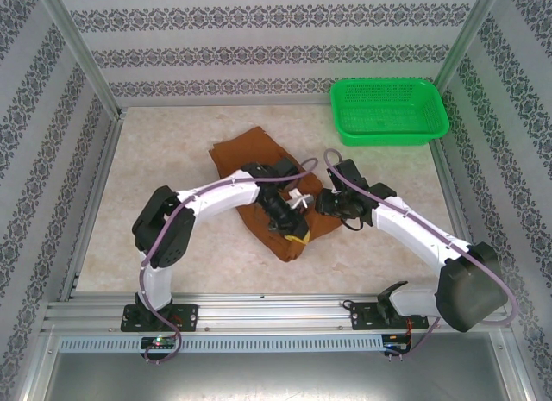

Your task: Roll up the long pants

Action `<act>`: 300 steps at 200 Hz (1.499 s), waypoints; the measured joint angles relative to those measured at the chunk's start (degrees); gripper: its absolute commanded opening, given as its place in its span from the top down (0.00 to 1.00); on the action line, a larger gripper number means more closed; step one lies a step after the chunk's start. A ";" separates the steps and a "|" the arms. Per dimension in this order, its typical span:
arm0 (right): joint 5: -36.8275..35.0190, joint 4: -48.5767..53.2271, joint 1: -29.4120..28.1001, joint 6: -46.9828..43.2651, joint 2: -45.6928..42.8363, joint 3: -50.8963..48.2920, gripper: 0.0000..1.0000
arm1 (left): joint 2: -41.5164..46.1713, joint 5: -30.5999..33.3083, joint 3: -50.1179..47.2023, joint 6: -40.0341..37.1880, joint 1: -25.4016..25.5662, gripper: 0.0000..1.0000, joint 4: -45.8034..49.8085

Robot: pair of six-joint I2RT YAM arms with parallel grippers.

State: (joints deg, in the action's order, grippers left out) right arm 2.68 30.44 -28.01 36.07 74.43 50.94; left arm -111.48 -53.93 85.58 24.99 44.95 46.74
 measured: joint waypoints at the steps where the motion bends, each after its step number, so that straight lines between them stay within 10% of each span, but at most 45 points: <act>1: 0.00 0.00 0.00 0.02 0.00 0.00 0.68 | 0.00 0.00 -0.04 0.02 0.09 0.98 0.00; 90: -0.24 0.87 0.00 0.04 -3.93 -1.84 0.70 | -2.62 -3.30 -6.82 1.62 -2.19 0.99 -1.46; 149: 2.64 1.03 -0.37 -0.20 -5.60 -2.71 0.97 | -8.17 -0.85 -6.80 -2.93 -9.88 0.94 -0.83; 222: 7.96 -4.02 -1.51 -0.42 8.15 -2.71 1.00 | -8.02 1.60 -6.58 -6.19 -10.14 0.86 0.11; 300: 8.83 -7.58 -1.51 0.50 16.52 -2.71 1.00 | 16.52 35.60 -7.98 -8.28 -7.45 0.74 2.49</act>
State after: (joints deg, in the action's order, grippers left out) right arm 11.51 22.85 -29.52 36.58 90.96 48.23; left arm -94.96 -18.33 77.60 16.71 37.50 49.23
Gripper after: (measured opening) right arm 0.063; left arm 0.272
